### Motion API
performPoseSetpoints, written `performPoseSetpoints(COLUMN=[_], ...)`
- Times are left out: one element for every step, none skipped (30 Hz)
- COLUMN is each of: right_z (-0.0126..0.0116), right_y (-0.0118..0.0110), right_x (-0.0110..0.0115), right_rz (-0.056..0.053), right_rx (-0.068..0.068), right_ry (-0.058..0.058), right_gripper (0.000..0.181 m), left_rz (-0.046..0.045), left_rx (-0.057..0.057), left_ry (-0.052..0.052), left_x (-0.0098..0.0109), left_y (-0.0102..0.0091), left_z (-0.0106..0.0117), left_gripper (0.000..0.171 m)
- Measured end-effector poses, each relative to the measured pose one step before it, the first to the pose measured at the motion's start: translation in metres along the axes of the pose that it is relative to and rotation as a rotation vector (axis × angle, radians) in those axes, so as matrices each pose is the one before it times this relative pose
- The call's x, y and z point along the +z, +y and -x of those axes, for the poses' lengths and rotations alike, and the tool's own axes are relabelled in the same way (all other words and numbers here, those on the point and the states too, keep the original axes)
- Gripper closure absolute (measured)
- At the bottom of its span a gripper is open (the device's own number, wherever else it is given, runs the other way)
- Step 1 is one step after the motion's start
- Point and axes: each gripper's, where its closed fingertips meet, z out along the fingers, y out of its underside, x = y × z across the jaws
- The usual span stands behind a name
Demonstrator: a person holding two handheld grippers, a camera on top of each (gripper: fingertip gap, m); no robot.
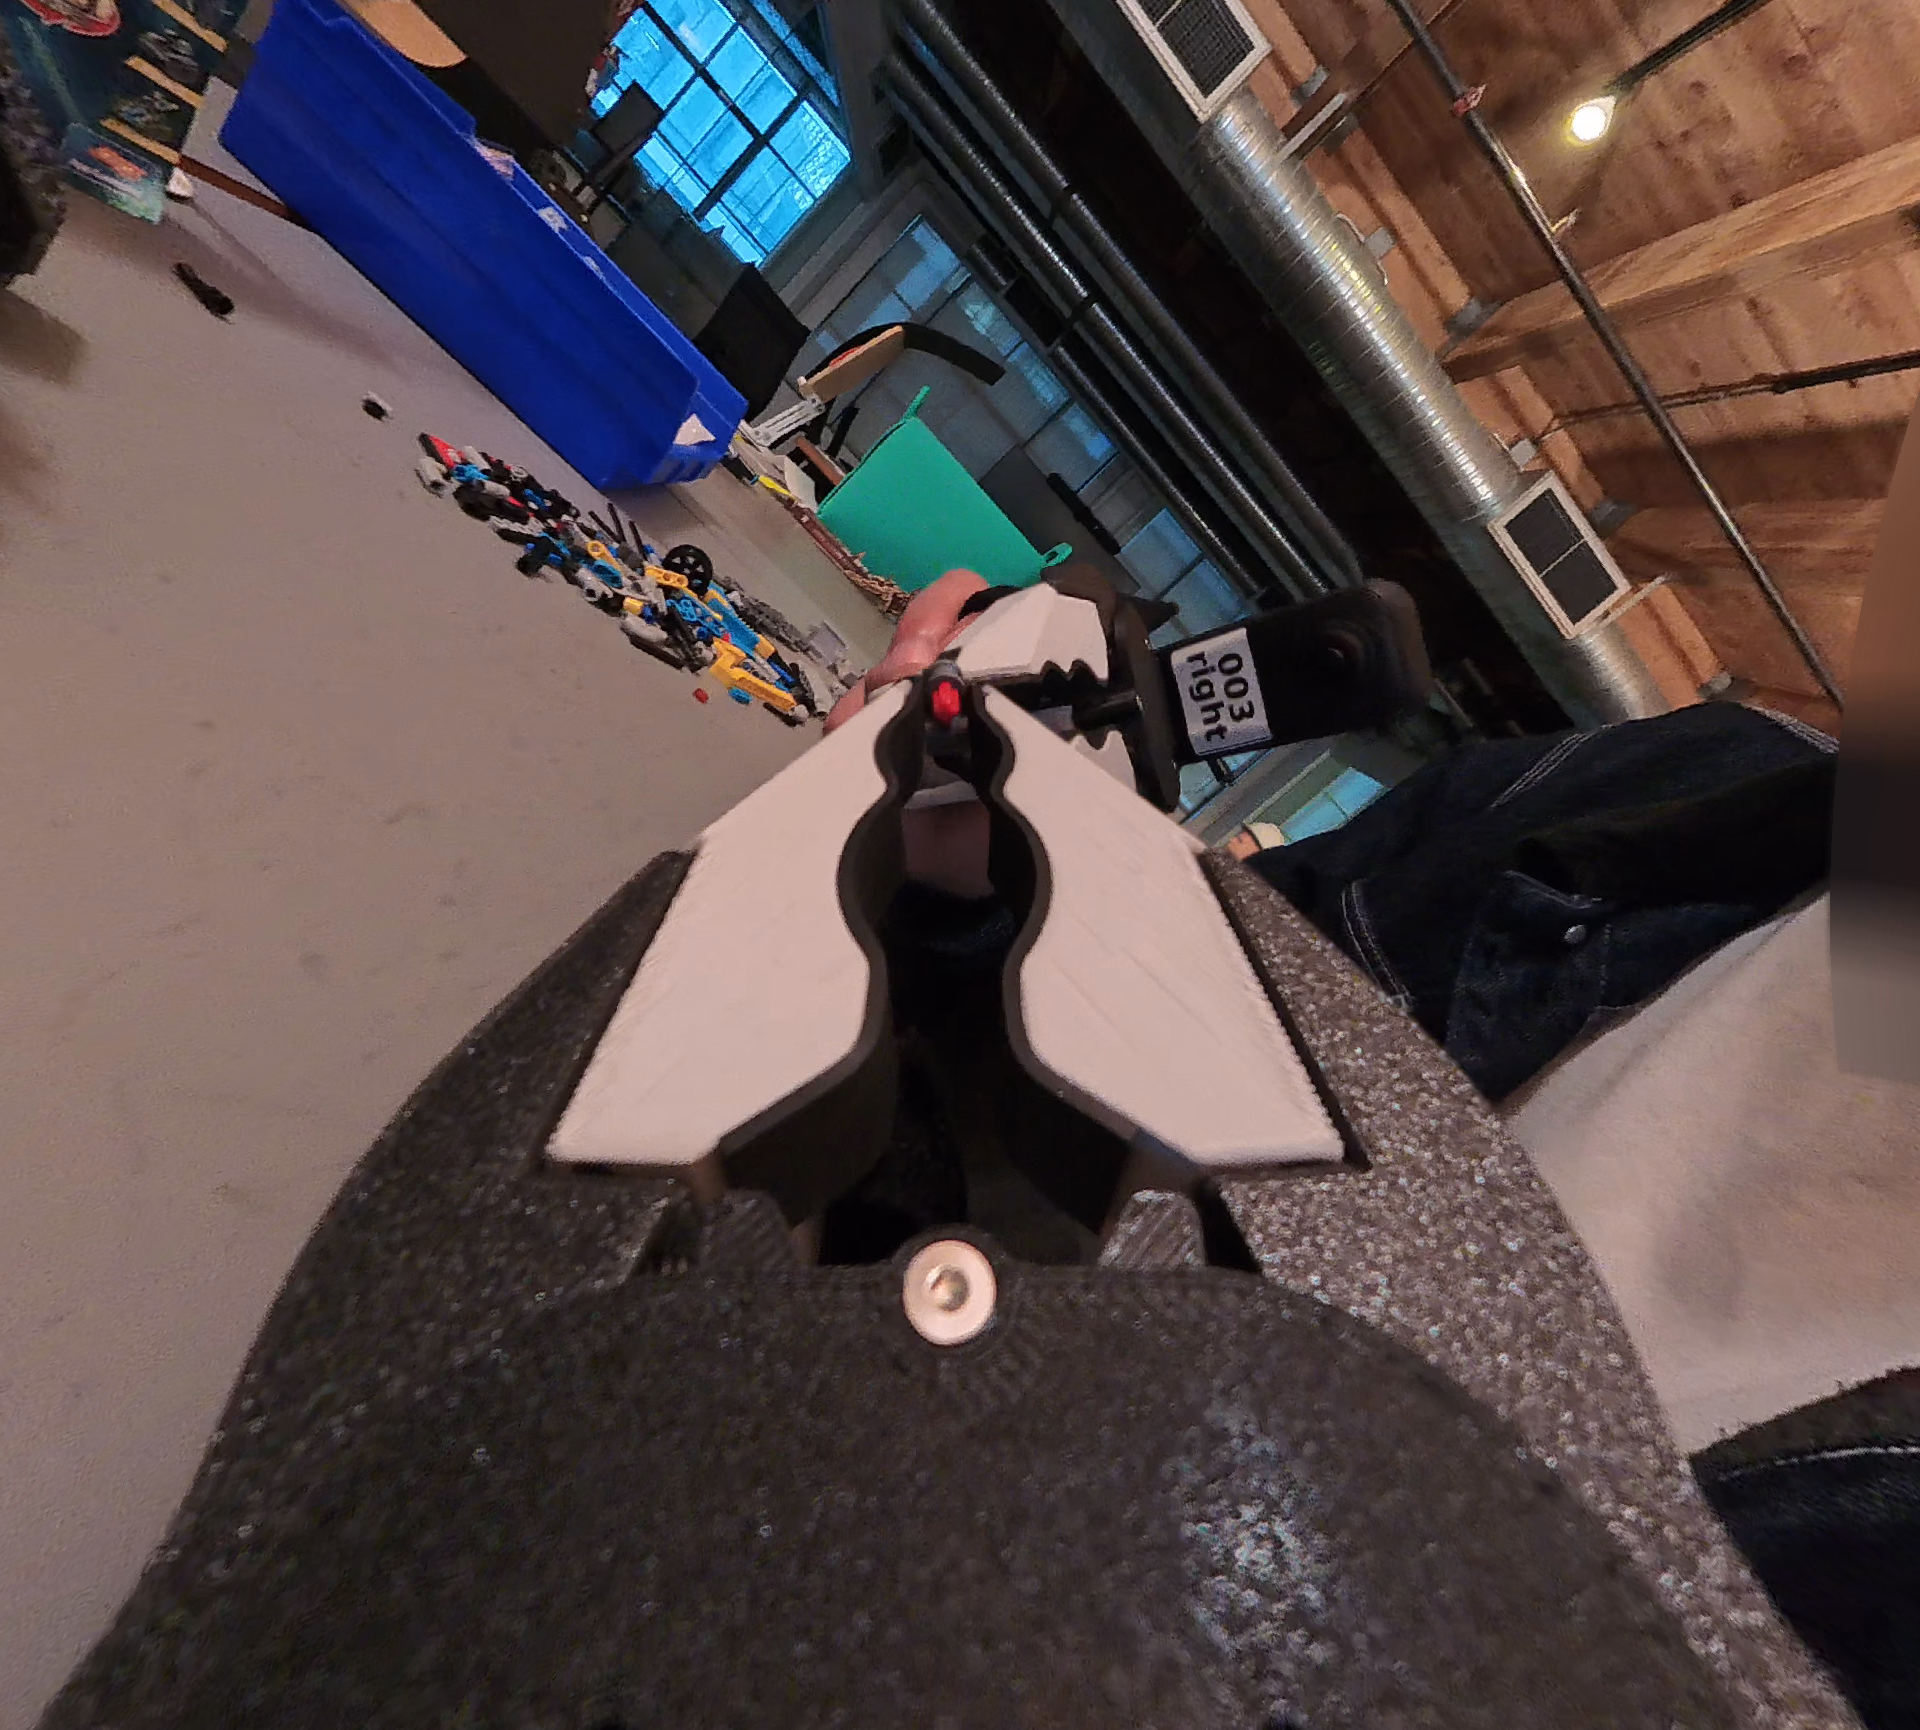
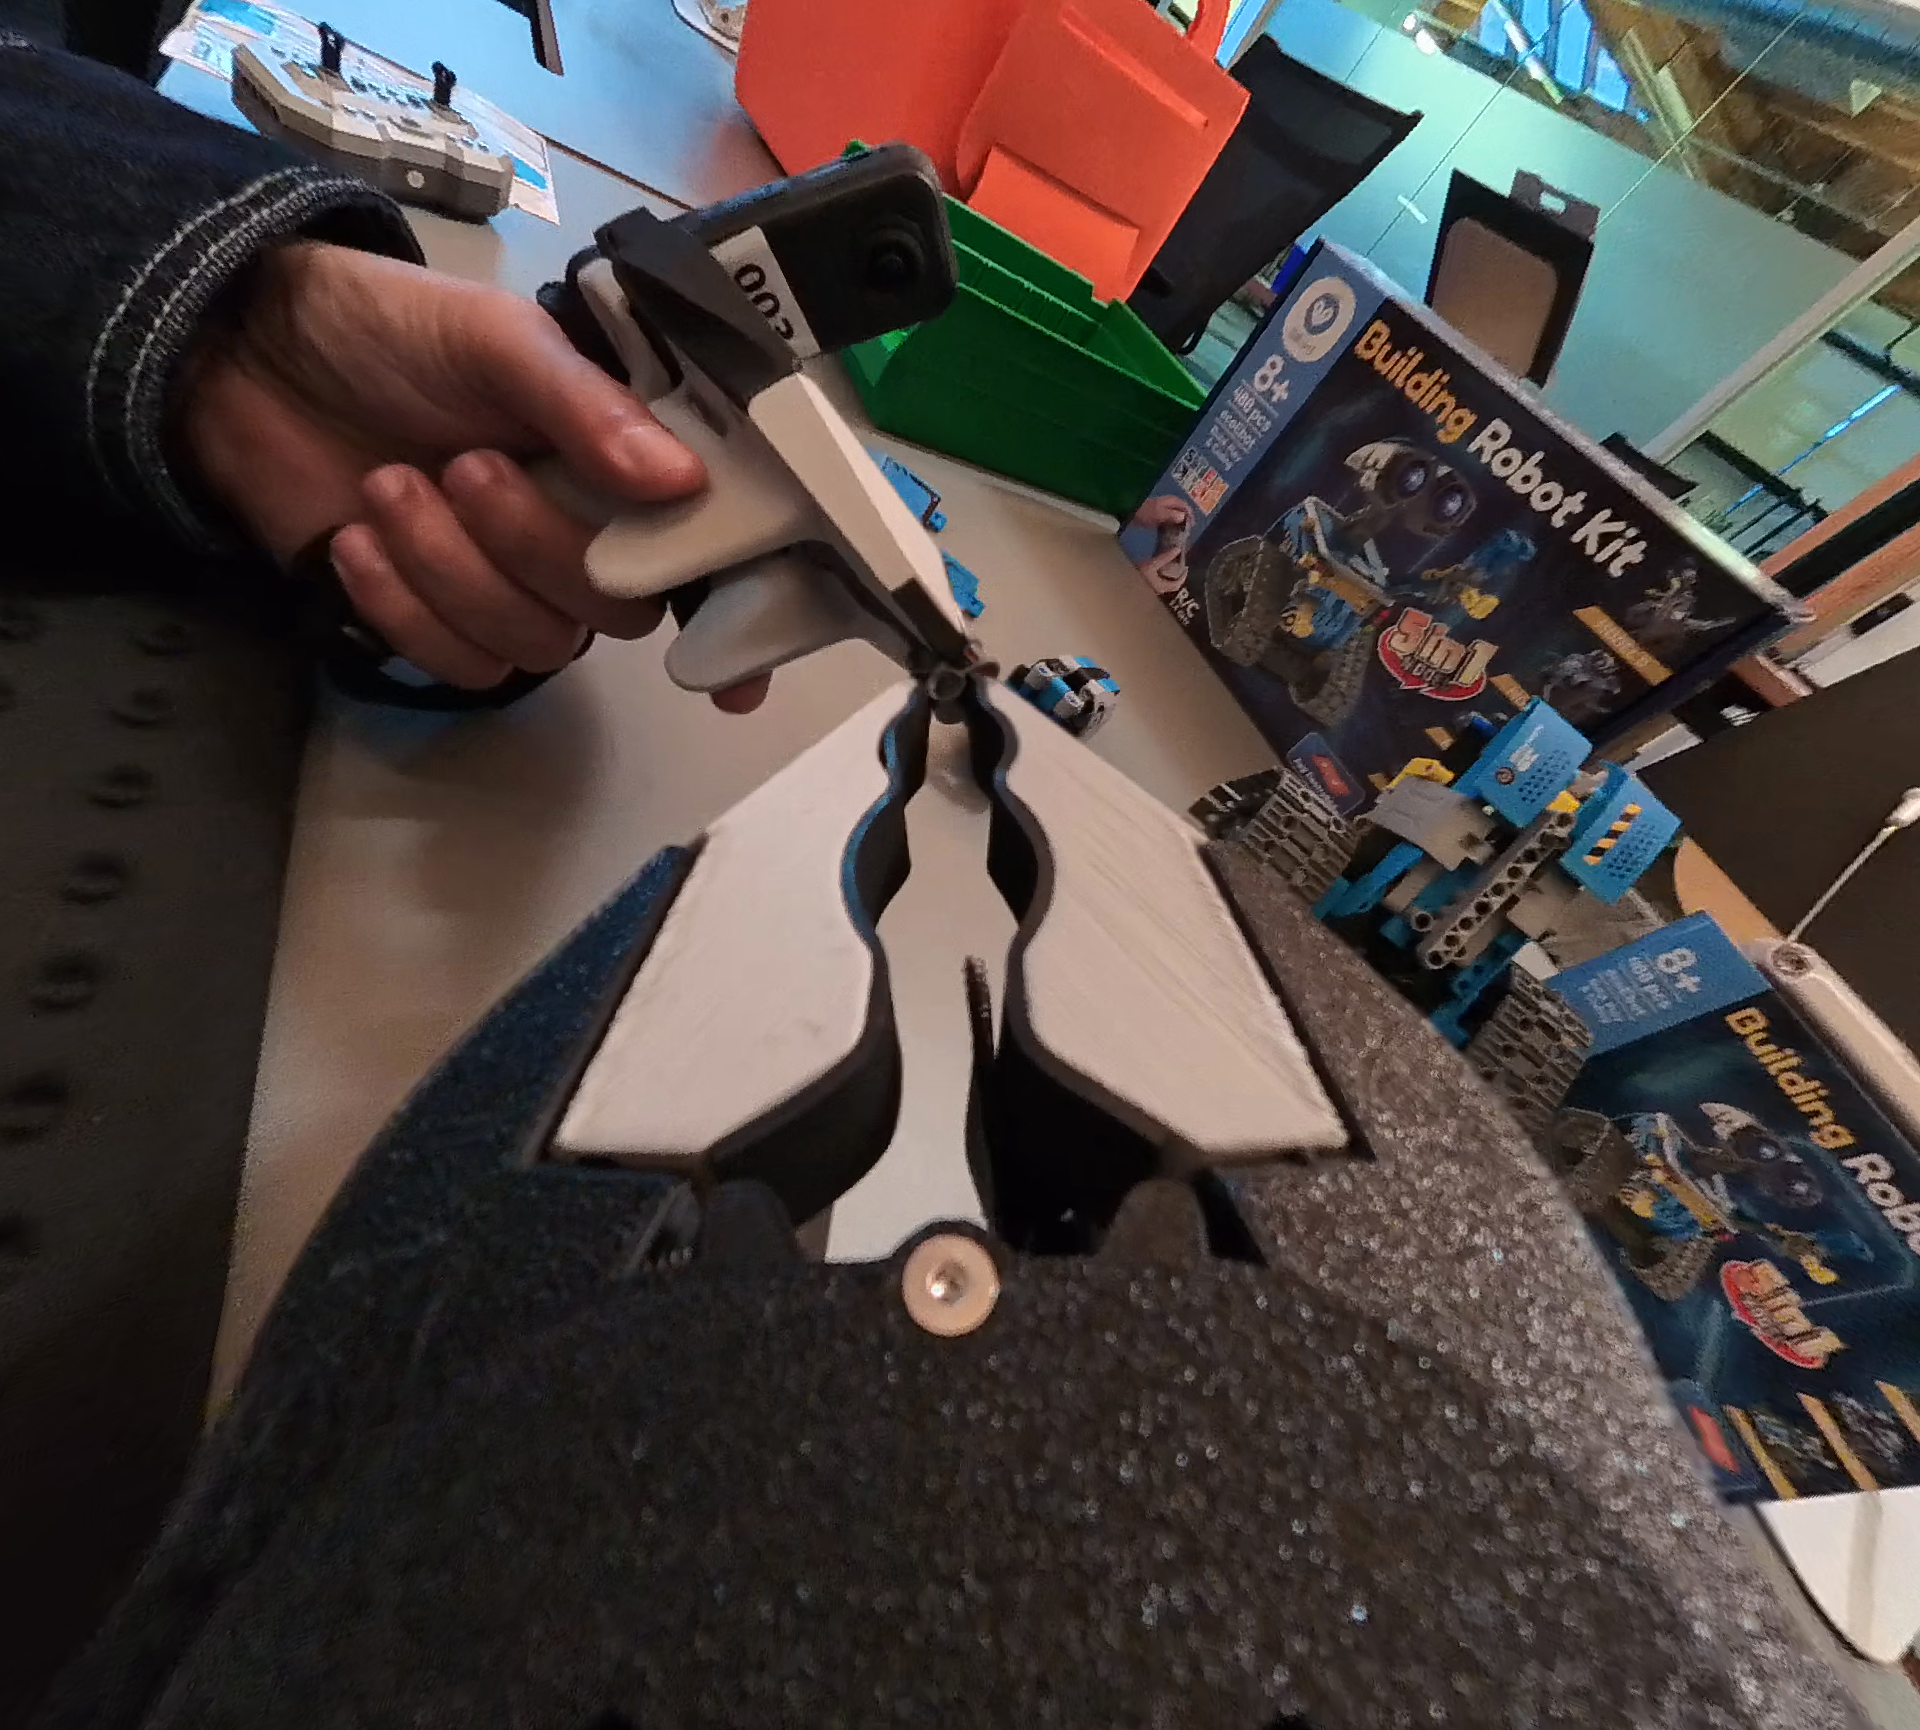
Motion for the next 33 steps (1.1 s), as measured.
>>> performPoseSetpoints(right_z=[-0.00094, 0.00039, 0.00002, -0.00018, 0.00022, 0.00051, 0.00031, -0.00008, -0.00034, 0.0, -0.0003, -0.00125, 0.00047, 0.00031, 0.00014, 0.00022, 0.00009, -0.00019, -0.00002, 0.00043, -0.00037, 0.00067, -0.00006, -0.00065, -0.00036, -0.00011, -0.0005, -0.00067, -0.00095, -0.00188, -0.00537, -0.02065, -0.01555], right_y=[-0.0011, 0.00056, 0.00098, -0.0002, -0.00011, 0.00173, 0.00167, -0.00026, -0.00062, 0.00045, 0.00022, -0.00048, -0.00048, 0.00063, 0.00111, 0.00006, -0.00134, -0.00071, 0.00078, 0.00015, -0.00063, -0.00007, 0.00266, 0.00143, -0.00017, 0.00049, 0.0009, 0.00096, -0.00025, 0.00022, 0.00412, 0.01072, 0.00439], right_x=[-0.00139, -0.00048, -0.00028, -0.00022, 0.00031, 0.0006, 0.00007, -0.00056, -0.00054, 0.00003, -0.00032, -0.00075, -0.00001, 0.00033, 0.00017, -0.00012, -0.00034, -0.00025, 0.00027, 0.00025, -0.0004, 0.00005, 0.00133, 0.0007, -0.00001, 0.00036, 0.00007, 0.00034, 0.00015, -0.0002, -0.00023, -0.00467, -0.0065], right_rz=[-0.0064, 0.0022, 0.0059, 0.0027, 0.0027, 0.0095, 0.0082, 0.0006, -0.0003, 0.0023, 0.0001, -0.0033, -0.0032, 0.0005, 0.005, -0.0001, -0.0068, -0.0029, 0.0055, 0.0009, -0.0028, 0.0005, 0.0155, 0.009, 0.0017, 0.0067, 0.0043, 0.0063, 0.0015, 0.0034, 0.0248, 0.0454, -0.0169], right_rx=[-0.011, 0.0014, -0.0045, -0.0051, -0.0005, -0.0085, -0.013, -0.011, -0.0012, 0.0014, -0.0039, -0.0019, 0.0114, 0.0133, 0.0002, -0.0045, 0.0008, 0.0047, 0.0007, -0.005, -0.007, -0.0015, 0.0019, -0.0044, -0.0038, 0.0009, -0.0046, 0.005, 0.0075, 0.0045, 0.0023, -0.011, 0.0533], right_ry=[0.0049, -0.0057, -0.0045, -0.0014, -0.0015, -0.0019, -0.0002, 0.0013, 0.0015, 0.0001, 0.0026, 0.0067, -0.0073, -0.0066, -0.0014, 0.0011, 0.0008, 0.0002, -0.0013, 0.0002, 0.006, -0.0029, -0.0007, 0.0049, 0.0047, 0.0023, 0.0023, 0.0032, 0.0043, 0.0117, 0.0335, 0.1034, 0.0204], right_gripper=[0.176, 0.176, 0.176, 0.176, 0.176, 0.176, 0.176, 0.176, 0.176, 0.176, 0.176, 0.176, 0.176, 0.176, 0.176, 0.176, 0.176, 0.176, 0.176, 0.176, 0.176, 0.176, 0.176, 0.176, 0.176, 0.176, 0.176, 0.176, 0.176, 0.177, 0.181, 0.181, 0.181], left_rz=[-0.00543, 0.00147, 0.0025, 0.0013, 0.00084, 0.00235, 0.00227, 0.00025, -0.00151, -0.00414, -0.00946, -0.0101, -0.00271, 0.00176, 0.00439, 0.00292, -0.00069, -0.0013, 0.00412, 0.00817, 0.00424, 0.00233, 0.00454, 0.00235, -0.00024, -0.00048, 0.00256, 0.00369, 0.00272, 0.0016, -0.01102, -0.03928, -0.05716], left_rx=[-0.0033, 0.0, 0.0053, 0.0065, 0.0071, 0.0061, 0.0026, 0.0004, 0.0008, -0.0007, -0.0032, -0.0054, -0.0038, 0.0069, 0.0125, 0.0048, -0.003, -0.0039, -0.0022, -0.0013, 0.0014, 0.0108, 0.0317, 0.0361, 0.0055, -0.0156, -0.0127, 0.0049, 0.0137, 0.0041, -0.005, -0.0163, -0.0241], left_ry=[0.0086, 0.002, -0.006, -0.0041, -0.0037, -0.0089, -0.0078, 0.0002, 0.0026, -0.0003, 0.0014, 0.007, 0.0047, -0.0072, -0.0123, -0.0026, 0.0074, 0.0044, -0.0042, -0.0047, -0.0001, -0.005, -0.0246, -0.0272, -0.0054, 0.0056, 0.003, -0.0057, -0.0066, -0.0017, -0.0034, -0.0069, -0.0176], left_x=[-0.00053, 0.00018, 0.00036, 0.00006, -0.00025, -0.00034, 0.0, 0.00038, 0.00016, -0.00023, -0.00099, -0.00117, -0.00046, -0.00005, -0.00001, 0.00005, -0.00003, 0.00012, 0.00046, 0.00098, 0.00065, -0.00024, -0.00028, -0.00002, -0.00015, -0.00032, -0.00034, -0.00041, -0.00029, -0.0005, -0.00235, -0.00755, -0.0115], left_y=[-0.00119, 0.00016, 0.00055, 0.00007, -0.00013, 0.00033, 0.00058, 0.00022, -0.00031, -0.0006, -0.00169, -0.00183, -0.00055, 0.00036, 0.00065, 0.00027, -0.0002, -0.00022, 0.00067, 0.00152, 0.00077, -0.00001, 0.00008, 0.00011, -0.00019, -0.00001, 0.0005, 0.00026, -0.00004, -0.00036, -0.00191, -0.00739, -0.01157], left_z=[-0.00107, -0.00015, 0.00065, 0.00006, 0.00007, 0.00118, 0.00121, -0.00005, -0.00062, 0.00013, 0.00011, -0.00072, -0.0007, 0.00057, 0.00098, -0.00008, -0.00104, -0.00043, 0.00073, 0.00085, -0.00033, -0.00008, 0.00146, 0.00142, 0.00036, 0.00051, 0.00086, 0.00064, 0.00008, 0.00017, 0.00145, 0.00329, 0.00609], left_gripper=[0.165, 0.165, 0.165, 0.165, 0.166, 0.166, 0.166, 0.166, 0.166, 0.166, 0.166, 0.169, 0.169, 0.169, 0.169, 0.169, 0.169, 0.169, 0.169, 0.169, 0.168, 0.168, 0.17, 0.17, 0.17, 0.17, 0.17, 0.17, 0.171, 0.171, 0.171, 0.17, 0.17])
